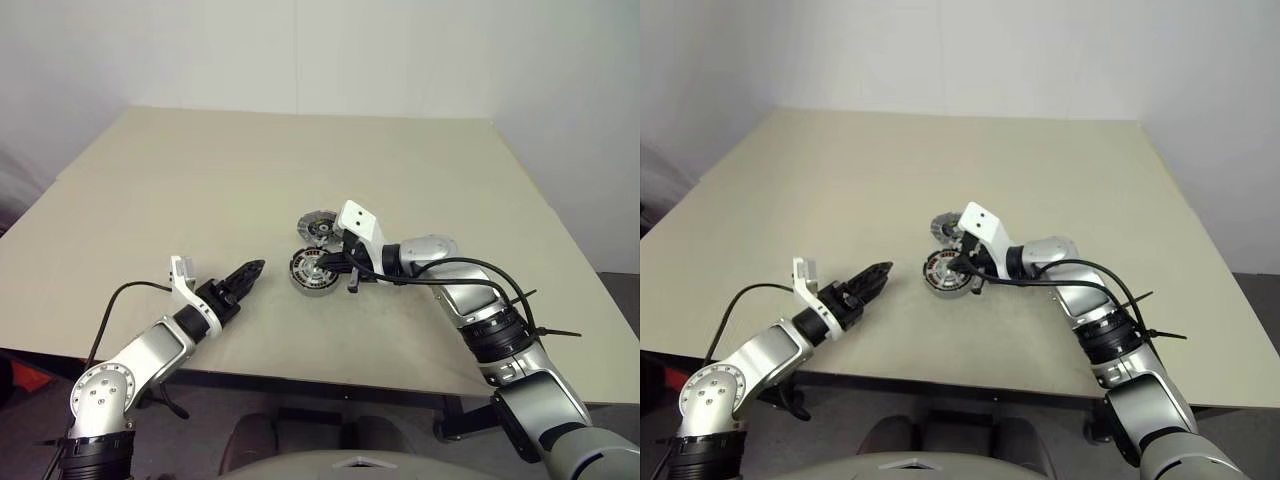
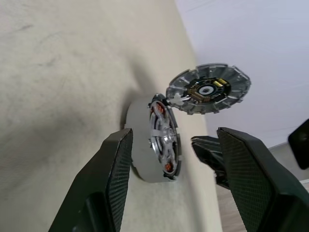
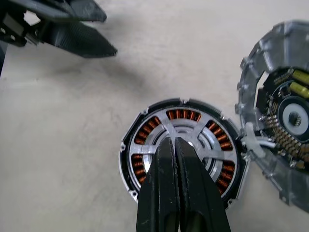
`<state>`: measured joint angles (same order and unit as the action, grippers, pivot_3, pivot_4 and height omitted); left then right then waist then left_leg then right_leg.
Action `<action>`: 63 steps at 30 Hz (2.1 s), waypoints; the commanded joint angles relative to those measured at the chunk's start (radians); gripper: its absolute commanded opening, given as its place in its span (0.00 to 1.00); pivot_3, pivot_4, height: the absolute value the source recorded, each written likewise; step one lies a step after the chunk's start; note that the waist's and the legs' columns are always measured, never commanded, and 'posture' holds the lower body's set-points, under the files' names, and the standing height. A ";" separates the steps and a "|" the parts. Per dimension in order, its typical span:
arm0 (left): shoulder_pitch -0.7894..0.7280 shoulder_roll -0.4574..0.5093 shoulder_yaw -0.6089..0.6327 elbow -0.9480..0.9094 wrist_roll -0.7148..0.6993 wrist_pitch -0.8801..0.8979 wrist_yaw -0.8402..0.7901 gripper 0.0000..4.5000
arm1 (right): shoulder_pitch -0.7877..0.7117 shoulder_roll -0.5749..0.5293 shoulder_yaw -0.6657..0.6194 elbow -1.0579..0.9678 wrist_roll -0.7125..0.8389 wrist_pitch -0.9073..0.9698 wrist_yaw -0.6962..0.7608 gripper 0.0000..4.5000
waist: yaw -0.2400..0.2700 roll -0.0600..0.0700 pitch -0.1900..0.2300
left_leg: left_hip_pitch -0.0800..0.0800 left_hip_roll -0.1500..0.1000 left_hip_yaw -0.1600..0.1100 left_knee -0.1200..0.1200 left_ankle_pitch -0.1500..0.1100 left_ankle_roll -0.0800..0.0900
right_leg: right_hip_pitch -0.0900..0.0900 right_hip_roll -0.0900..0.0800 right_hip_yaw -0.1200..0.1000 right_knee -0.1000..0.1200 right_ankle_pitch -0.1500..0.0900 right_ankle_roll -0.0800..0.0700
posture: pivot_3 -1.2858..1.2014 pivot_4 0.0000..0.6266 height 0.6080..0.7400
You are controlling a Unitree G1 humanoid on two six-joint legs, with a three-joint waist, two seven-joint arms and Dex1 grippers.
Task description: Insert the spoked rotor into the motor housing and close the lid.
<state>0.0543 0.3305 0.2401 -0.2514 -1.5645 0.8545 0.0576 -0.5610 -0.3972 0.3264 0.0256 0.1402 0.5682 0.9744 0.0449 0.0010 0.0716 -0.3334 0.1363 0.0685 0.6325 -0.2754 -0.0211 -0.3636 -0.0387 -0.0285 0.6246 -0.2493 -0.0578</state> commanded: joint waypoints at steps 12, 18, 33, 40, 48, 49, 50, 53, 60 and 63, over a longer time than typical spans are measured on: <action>-0.069 0.059 0.012 -0.090 0.103 -0.021 -0.028 0.66 | -0.021 0.073 -0.046 0.203 0.011 -0.081 -0.063 0.00 | 0.000 -0.001 -0.002 | 0.006 0.000 0.000 0.000 -0.002 -0.004 | 0.006 0.000 0.000 0.000 0.000 0.000 | 0.52 0.00 1.00; -0.079 0.095 -0.005 -0.097 0.191 -0.017 -0.053 0.66 | -0.074 -0.035 -0.085 0.034 0.086 -0.128 0.092 0.00 | 0.000 -0.001 -0.002 | 0.004 0.000 -0.001 0.000 -0.002 -0.004 | 0.005 0.000 0.000 -0.001 0.001 0.001 | 0.52 0.00 1.00; -0.210 0.257 -0.100 -0.165 0.608 0.020 -0.111 0.67 | -0.226 -0.127 0.077 0.365 -0.154 -0.608 0.311 0.42 | -0.005 -0.001 -0.002 | -0.006 0.001 0.000 0.001 0.001 0.000 | -0.006 0.000 0.000 0.002 0.001 -0.001 | 0.52 0.00 1.00; -0.199 0.207 -0.050 -0.167 0.584 0.037 -0.102 0.67 | -0.235 -0.113 0.103 0.390 -0.202 -0.680 0.349 0.42 | -0.001 -0.001 -0.002 | -0.009 0.000 0.000 0.002 0.001 0.001 | -0.007 0.000 -0.001 0.001 0.001 -0.001 | 0.52 0.00 1.00; -0.191 0.145 0.014 -0.144 0.578 0.070 -0.075 0.67 | -0.224 -0.168 0.124 0.336 -0.218 -0.765 0.441 0.42 | -0.002 -0.002 -0.002 | -0.009 0.001 0.000 0.003 0.001 0.001 | -0.007 0.000 -0.001 0.002 0.001 -0.001 | 0.52 0.00 1.00; -0.190 0.141 0.015 -0.144 0.581 0.073 -0.074 0.67 | -0.224 -0.171 0.126 0.339 -0.219 -0.772 0.448 0.42 | -0.002 -0.002 -0.002 | -0.009 0.001 0.000 0.003 0.001 0.001 | -0.007 0.000 -0.001 0.002 0.001 -0.002 | 0.52 0.00 1.00; -0.189 0.137 0.016 -0.144 0.584 0.075 -0.073 0.67 | -0.222 -0.171 0.130 0.351 -0.226 -0.785 0.449 0.42 | -0.002 -0.002 -0.002 | -0.009 0.001 0.000 0.003 0.001 0.001 | -0.007 0.000 -0.001 0.002 0.001 -0.002 | 0.52 0.00 1.00; -0.189 0.129 0.018 -0.145 0.591 0.080 -0.073 0.67 | -0.222 -0.154 0.141 0.397 -0.250 -0.814 0.437 0.42 | -0.002 -0.002 -0.002 | -0.009 0.001 0.000 0.003 0.001 0.002 | -0.007 0.000 -0.001 0.002 0.001 -0.002 | 0.52 0.00 1.00; -0.192 0.120 0.027 -0.151 0.598 0.092 -0.070 0.67 | -0.249 -0.086 0.146 0.480 -0.270 -0.821 0.413 0.42 | -0.003 -0.002 -0.002 | -0.009 0.001 0.000 0.003 0.001 0.002 | -0.007 0.000 -0.001 0.002 0.001 -0.002 | 0.52 0.00 1.00; -0.186 0.118 0.030 -0.158 0.599 0.096 -0.067 0.67 | -0.270 -0.069 0.147 0.540 -0.294 -0.849 0.392 0.42 | -0.003 -0.002 -0.002 | -0.009 0.001 0.000 0.003 0.001 0.002 | -0.007 0.000 -0.001 0.002 0.001 -0.002 | 0.52 0.00 1.00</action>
<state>-0.1252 0.4496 0.2418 -0.3772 -0.9640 0.9500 -0.0105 -0.7956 -0.4686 0.4807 0.5480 -0.1465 -0.2549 1.3798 0.0416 -0.0007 0.0697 -0.3427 0.1371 0.0686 0.6356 -0.2739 -0.0187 -0.3710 -0.0390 -0.0294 0.6266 -0.2479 -0.0601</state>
